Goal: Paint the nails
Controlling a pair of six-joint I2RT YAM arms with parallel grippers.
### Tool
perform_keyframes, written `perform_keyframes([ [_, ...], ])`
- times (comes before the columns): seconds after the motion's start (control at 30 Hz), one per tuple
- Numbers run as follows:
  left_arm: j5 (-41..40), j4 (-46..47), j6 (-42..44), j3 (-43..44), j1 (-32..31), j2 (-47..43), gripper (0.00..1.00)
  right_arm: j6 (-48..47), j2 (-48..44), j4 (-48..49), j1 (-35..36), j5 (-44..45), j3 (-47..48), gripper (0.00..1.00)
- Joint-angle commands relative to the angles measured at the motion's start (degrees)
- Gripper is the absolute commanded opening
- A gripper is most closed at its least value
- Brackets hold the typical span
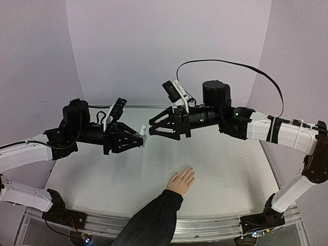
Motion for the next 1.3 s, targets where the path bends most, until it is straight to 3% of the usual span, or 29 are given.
perform_keyframes([
  [0.0,8.15,1.73,-2.66,3.54,-0.01,0.53,0.00,1.69,2.26,6.88,0.00,-8.98,3.84,0.61],
  [0.5,9.74,2.27,-2.75,5.34,-0.01,3.50,0.00,4.13,6.09,11.68,0.56,-14.70,6.25,0.42],
  [0.83,7.41,2.47,-2.60,5.82,-0.01,3.66,0.00,3.75,6.09,11.93,1.18,-14.06,4.96,0.06],
  [0.97,-0.26,2.45,-1.06,5.92,0.01,2.16,0.00,3.49,5.73,11.88,1.76,-11.36,2.49,0.00],
  [1.07,-12.43,2.53,2.72,5.76,0.01,1.07,0.00,4.15,5.40,11.86,2.44,-6.76,0.59,0.00],
  [1.27,-35.60,8.25,9.65,6.36,-0.08,2.38,0.00,10.48,6.23,11.42,4.89,12.75,-1.52,0.00],
])
